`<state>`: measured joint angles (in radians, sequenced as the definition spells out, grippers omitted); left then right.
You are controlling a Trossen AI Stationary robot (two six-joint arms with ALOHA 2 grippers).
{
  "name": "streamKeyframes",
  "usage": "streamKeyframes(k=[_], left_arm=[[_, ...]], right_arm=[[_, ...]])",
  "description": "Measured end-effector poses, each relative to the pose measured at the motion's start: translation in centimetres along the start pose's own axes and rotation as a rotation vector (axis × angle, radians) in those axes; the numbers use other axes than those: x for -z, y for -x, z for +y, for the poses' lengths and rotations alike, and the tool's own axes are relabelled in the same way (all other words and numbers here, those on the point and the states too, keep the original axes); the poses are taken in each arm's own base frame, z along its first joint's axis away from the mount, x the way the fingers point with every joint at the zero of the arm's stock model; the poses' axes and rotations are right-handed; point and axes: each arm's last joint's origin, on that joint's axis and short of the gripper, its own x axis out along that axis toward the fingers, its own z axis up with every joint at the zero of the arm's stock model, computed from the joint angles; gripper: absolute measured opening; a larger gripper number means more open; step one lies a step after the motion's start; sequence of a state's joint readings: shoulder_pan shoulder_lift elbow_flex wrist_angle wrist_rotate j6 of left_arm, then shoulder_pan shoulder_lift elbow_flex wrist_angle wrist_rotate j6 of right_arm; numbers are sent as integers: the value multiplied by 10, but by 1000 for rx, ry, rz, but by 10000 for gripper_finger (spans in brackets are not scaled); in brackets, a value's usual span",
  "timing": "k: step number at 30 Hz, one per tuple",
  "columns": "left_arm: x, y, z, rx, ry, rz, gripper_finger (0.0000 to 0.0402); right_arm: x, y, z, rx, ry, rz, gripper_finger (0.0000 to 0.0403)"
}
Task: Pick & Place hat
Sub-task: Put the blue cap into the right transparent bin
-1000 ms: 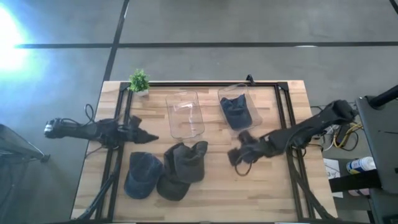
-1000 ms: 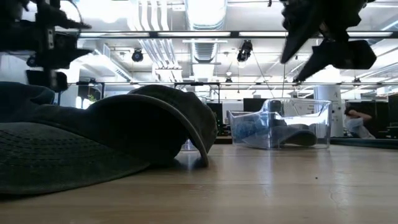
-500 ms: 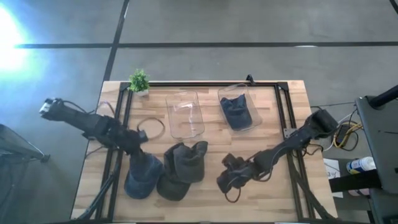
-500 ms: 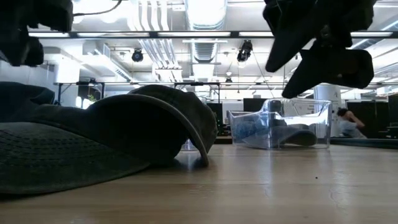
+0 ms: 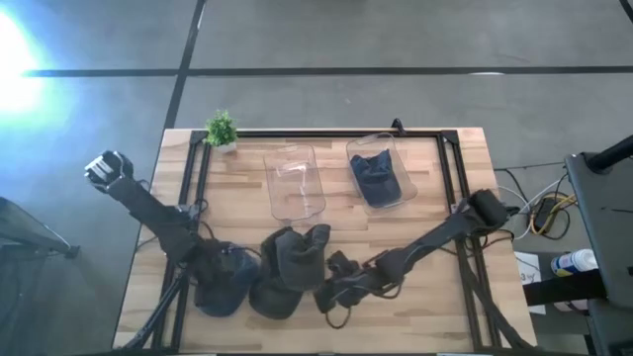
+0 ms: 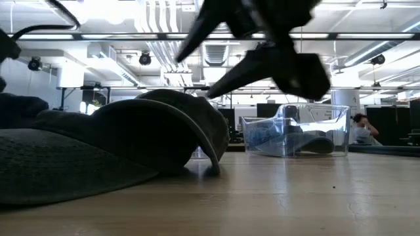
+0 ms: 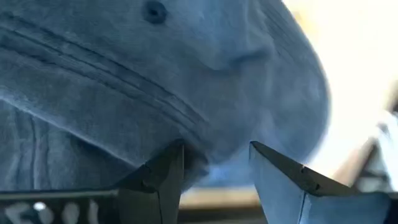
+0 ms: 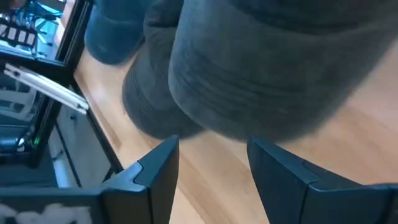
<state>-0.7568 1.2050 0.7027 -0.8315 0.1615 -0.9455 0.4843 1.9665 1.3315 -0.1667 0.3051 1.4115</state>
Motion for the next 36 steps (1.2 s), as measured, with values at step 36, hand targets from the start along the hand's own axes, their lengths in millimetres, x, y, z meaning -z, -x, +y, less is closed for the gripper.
streamKeyframes(k=[36], left_arm=[[-13, 20, -24, -32, 39, -344, 176]], right_arm=[[4, 9, 30, 208, -153, 37, 185]])
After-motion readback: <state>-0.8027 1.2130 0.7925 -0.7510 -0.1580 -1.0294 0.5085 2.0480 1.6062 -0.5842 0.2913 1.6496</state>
